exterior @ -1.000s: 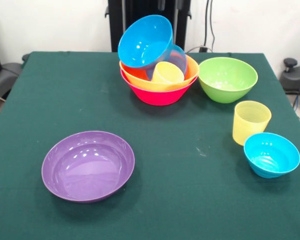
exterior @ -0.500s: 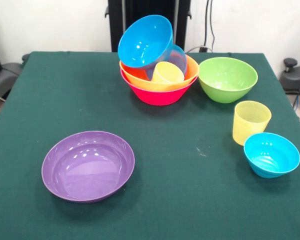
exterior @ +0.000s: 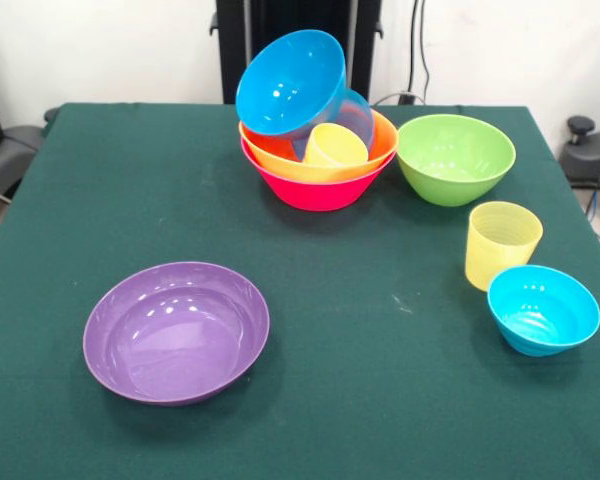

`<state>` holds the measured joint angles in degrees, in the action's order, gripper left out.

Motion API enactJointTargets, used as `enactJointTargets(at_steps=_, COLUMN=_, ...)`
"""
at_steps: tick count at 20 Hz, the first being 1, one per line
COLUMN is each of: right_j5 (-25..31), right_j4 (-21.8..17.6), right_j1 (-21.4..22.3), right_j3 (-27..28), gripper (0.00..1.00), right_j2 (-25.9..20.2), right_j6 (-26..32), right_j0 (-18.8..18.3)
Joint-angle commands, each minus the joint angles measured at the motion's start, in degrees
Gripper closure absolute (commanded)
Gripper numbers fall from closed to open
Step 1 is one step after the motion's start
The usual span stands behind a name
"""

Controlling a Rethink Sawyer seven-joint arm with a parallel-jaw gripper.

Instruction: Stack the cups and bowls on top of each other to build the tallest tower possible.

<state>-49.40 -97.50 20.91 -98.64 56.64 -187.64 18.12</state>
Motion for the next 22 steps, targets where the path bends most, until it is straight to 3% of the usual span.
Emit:
enactJointTargets(at_steps=1, right_j5=-0.82, right_j4=-2.55, right_j1=-0.88, right_j3=7.48, gripper=0.0, right_j2=-9.15, right_j6=3.4, right_j0=-3.84)
enactJointTargets(at_steps=7, right_j5=1.32, right_j4=-2.59, right_j1=-1.3, right_j3=9.45, gripper=0.0, right_j2=-12.33, right_j6=9.68, right_j0=-9.43)
enactJointTargets(at_steps=14, right_j5=2.36, right_j4=-3.05, right_j1=-2.28, right_j3=11.48, gripper=0.0, right_j2=-14.51, right_j6=13.03, right_j0=-12.96)
enactJointTargets(at_steps=19, right_j5=4.44, right_j4=-1.72, right_j1=-2.77, right_j3=11.68, gripper=0.0, right_j2=-16.96, right_j6=16.69, right_j0=-14.66)
enactJointTargets(at_steps=22, right_j5=4.1, right_j4=-2.75, right_j1=-3.56, right_j3=12.23, gripper=0.0, right_j2=-16.91, right_j6=14.92, right_j0=-14.22)
